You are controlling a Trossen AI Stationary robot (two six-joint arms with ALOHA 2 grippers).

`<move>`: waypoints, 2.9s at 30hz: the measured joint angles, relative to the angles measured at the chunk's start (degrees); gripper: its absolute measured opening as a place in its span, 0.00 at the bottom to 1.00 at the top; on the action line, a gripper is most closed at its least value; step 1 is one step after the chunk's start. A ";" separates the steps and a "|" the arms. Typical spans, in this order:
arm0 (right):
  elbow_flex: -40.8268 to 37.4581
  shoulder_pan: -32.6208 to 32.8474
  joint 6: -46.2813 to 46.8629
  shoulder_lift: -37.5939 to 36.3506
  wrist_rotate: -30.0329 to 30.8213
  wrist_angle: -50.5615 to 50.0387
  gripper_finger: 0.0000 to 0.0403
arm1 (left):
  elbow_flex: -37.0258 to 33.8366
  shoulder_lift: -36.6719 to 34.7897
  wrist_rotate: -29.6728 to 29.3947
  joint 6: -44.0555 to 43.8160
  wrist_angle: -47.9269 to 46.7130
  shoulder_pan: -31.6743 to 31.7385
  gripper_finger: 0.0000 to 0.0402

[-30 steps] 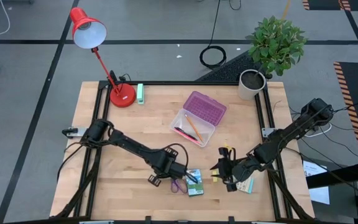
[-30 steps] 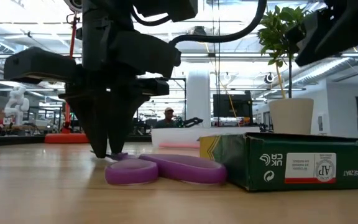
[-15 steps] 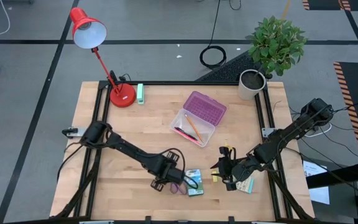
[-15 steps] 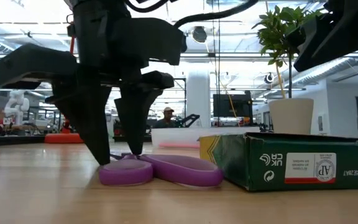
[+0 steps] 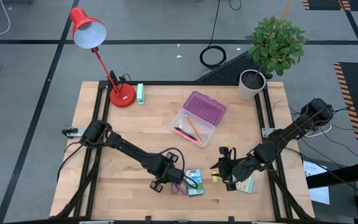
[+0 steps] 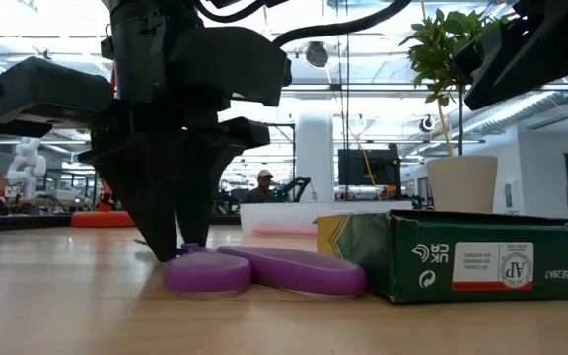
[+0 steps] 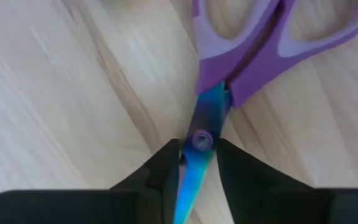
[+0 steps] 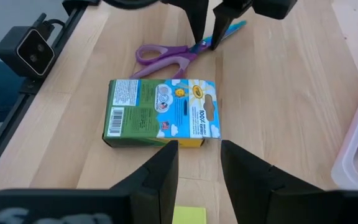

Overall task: Pack school essentials
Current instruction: Put the purple scissors into the purple supply box

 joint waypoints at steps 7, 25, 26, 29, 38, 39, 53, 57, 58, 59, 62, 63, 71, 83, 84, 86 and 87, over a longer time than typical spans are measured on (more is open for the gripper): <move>0.00 0.00 -0.15 -0.02 -0.17 0.76 0.29 | -0.07 0.04 0.19 -3.02 -0.32 0.35 0.17; 0.00 0.00 -0.20 -0.02 -0.21 0.76 0.29 | -0.11 0.17 -0.32 -5.44 -0.34 0.32 0.17; 0.00 0.00 -0.20 0.00 -0.21 0.76 0.29 | -0.09 0.17 -0.32 -5.44 -0.35 0.32 0.17; 0.00 0.00 -0.20 -0.02 -0.21 0.78 0.29 | 0.25 0.24 -0.32 -5.46 -0.74 0.32 0.17; 0.00 0.00 -0.22 0.00 -0.23 0.76 0.29 | 2.11 0.59 -0.93 -5.49 -1.86 0.39 0.17; 0.00 0.00 -0.22 0.00 -0.23 0.76 0.29 | 2.24 0.59 -1.07 -5.49 -2.18 0.39 0.17; 0.00 0.01 -0.22 0.00 -0.23 0.76 0.29 | 2.46 0.55 -0.84 -7.01 -7.89 0.39 0.17; 0.00 0.00 -0.22 -0.01 -0.23 0.74 0.29 | 2.57 0.44 -0.73 -7.04 -8.10 0.39 0.17; 0.00 0.02 -0.22 -0.02 -0.23 0.74 0.29 | 2.89 0.44 -0.67 -7.03 -8.46 0.39 0.17; 0.00 0.00 -0.22 -0.02 -0.23 0.74 0.29 | 3.26 0.44 -0.71 -7.02 -8.87 0.39 0.17; 0.00 0.02 -0.22 -0.01 -0.23 0.74 0.29 | 4.98 0.42 -1.69 -6.82 -10.24 0.39 0.17; 0.00 0.02 -0.23 0.00 -0.23 0.74 0.29 | 5.56 0.42 -1.96 -6.62 -10.61 0.43 0.17; 0.00 0.00 -0.22 -0.01 -0.23 0.74 0.29 | 9.80 0.31 -4.73 -4.00 -12.47 0.64 0.17; 0.00 1.44 0.64 -3.89 -0.36 -1.67 0.29 | 17.47 0.31 -11.15 0.25 -18.85 3.35 0.17; 0.00 1.83 0.84 -4.71 -0.32 -1.92 0.29 | 18.13 0.31 -11.51 1.04 -18.89 3.75 0.17; 0.00 2.73 1.07 -6.34 -0.09 -2.63 0.29 | 19.50 0.31 -12.50 2.97 -19.00 4.74 0.17; 0.00 3.20 1.05 -7.01 0.31 -2.98 0.29 | 20.31 0.31 -12.90 4.03 -18.95 5.34 0.17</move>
